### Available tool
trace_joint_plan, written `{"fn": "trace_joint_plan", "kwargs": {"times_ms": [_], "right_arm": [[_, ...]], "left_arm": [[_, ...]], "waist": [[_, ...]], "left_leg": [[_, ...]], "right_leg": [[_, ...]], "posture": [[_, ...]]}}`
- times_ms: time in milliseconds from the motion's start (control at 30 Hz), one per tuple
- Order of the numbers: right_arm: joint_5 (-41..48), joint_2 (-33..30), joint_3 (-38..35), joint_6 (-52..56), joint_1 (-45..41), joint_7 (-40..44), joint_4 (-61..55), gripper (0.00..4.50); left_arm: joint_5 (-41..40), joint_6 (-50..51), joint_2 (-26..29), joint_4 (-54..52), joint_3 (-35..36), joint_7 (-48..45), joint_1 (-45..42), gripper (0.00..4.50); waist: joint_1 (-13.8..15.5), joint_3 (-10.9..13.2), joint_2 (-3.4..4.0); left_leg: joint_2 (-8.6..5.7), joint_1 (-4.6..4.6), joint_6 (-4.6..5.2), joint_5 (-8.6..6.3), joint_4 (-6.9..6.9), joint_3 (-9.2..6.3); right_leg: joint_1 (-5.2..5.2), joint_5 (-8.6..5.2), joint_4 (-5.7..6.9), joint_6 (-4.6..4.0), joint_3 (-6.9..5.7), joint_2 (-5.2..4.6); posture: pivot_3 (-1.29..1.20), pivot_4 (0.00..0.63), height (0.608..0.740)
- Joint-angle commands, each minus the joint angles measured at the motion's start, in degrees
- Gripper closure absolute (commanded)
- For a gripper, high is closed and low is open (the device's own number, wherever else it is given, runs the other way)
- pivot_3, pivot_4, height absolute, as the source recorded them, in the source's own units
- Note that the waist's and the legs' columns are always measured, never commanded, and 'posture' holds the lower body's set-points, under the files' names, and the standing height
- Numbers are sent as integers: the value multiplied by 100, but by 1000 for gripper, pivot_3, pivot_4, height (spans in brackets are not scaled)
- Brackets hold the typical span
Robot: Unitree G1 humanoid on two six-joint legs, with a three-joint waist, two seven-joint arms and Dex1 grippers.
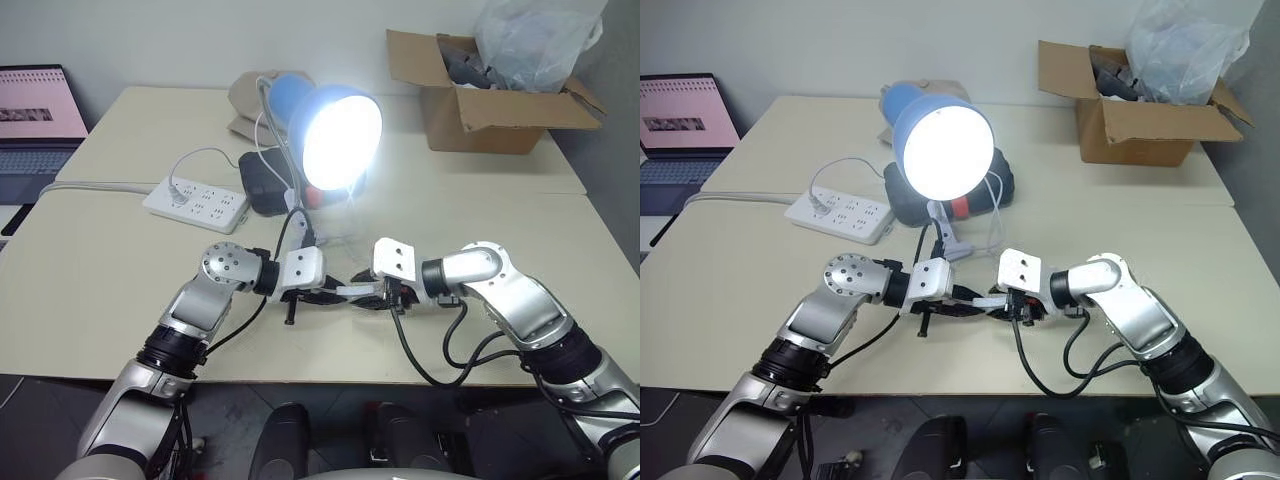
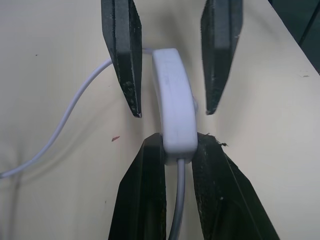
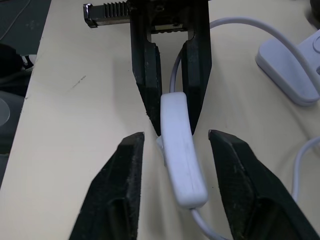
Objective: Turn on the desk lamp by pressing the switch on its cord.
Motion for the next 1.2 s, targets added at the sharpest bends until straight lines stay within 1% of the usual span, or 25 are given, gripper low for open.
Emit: {"fn": "trace_joint_plan", "kwargs": {"times_ms": [33,67,100,200,233,333,500,667,767,800,933,1033,1100,1133,1200], "right_arm": [[182,22,-343,3,-89,1,-232,1435],[219,1,-410,23,-95,14,-277,1123],[266,-43,-484,54,-93,38,-337,977],[420,-257,-684,169,-25,120,-583,233],[450,-456,-780,182,79,186,-732,7],[424,-1031,-1030,138,457,273,-1131,0],[597,-1532,-1539,253,990,175,-1622,0],[961,-1726,-2054,481,1549,114,-2140,0],[1000,-1770,-2157,529,1682,9,-2243,0],[1002,-1774,-2174,541,1699,-30,-2253,0],[1017,-1791,-2218,583,1735,-124,-2244,0],[1019,-1787,-2204,580,1705,-150,-2193,0],[1023,-1791,-2189,571,1688,-163,-2161,0],[1017,-1793,-2175,558,1677,-163,-2139,0],[1010,-1788,-2164,529,1655,-156,-2089,0]], "left_arm": [[-11,-93,29,-151,-3,-4,-29,4097],[26,-104,24,-118,-27,7,-44,4097],[72,-114,20,-76,-58,15,-65,4097],[215,-182,-8,77,-124,80,-114,4097],[272,-236,-65,155,-152,147,-132,4097],[363,-301,-250,347,-239,298,-182,4097],[627,-466,-496,793,-322,599,-300,4097],[733,-549,-763,1162,-271,929,-429,4097],[790,-624,-807,1288,-269,1005,-471,4097],[801,-650,-812,1313,-268,1019,-477,3535],[553,-560,-817,1243,-182,815,-471,2804],[409,-437,-710,1061,-67,675,-465,2258],[319,-380,-663,957,10,646,-457,1738],[289,-409,-600,876,70,655,-465,1627],[143,-414,-410,577,249,558,-467,1139]], "waist": [[0,0,0],[0,0,0],[0,0,0],[2,0,0],[2,0,0],[52,0,0],[42,0,0],[30,0,0],[16,0,0],[13,0,0],[13,0,0],[12,0,0],[12,0,0],[12,0,0],[8,0,0]], "left_leg": [[0,0,0,0,0,0],[0,0,0,0,0,0],[0,0,0,0,0,0],[0,0,0,0,0,0],[-1,0,0,0,0,0],[-2,-1,0,0,1,0],[-3,-2,0,0,3,1],[0,-1,0,0,3,-8],[-2,-2,0,0,4,-7],[-2,-2,0,0,5,-6],[-2,-1,0,0,7,-8],[-2,-2,0,0,7,-7],[-2,-2,0,0,7,-8],[-2,-2,0,0,7,-7],[-2,-2,0,0,7,-7]], "right_leg": [[0,0,0,0,0,0],[0,0,0,0,0,0],[0,0,0,0,0,0],[0,0,0,0,0,0],[0,0,0,0,0,0],[1,0,-2,0,-1,-2],[1,0,-2,1,1,-4],[1,0,1,0,-5,1],[2,0,0,1,-3,0],[2,0,0,2,-2,0],[2,1,0,3,-3,0],[3,1,0,3,-3,0],[2,1,-1,3,-3,0],[2,1,-1,3,-3,0],[2,1,0,3,-3,0]], "posture": [[0,150,740],[0,150,740],[0,150,740],[0,150,740],[0,150,740],[0,150,740],[0,150,740],[0,150,740],[0,150,740],[0,150,740],[0,150,740],[0,150,740],[0,150,740],[0,150,740],[0,150,740]]}}
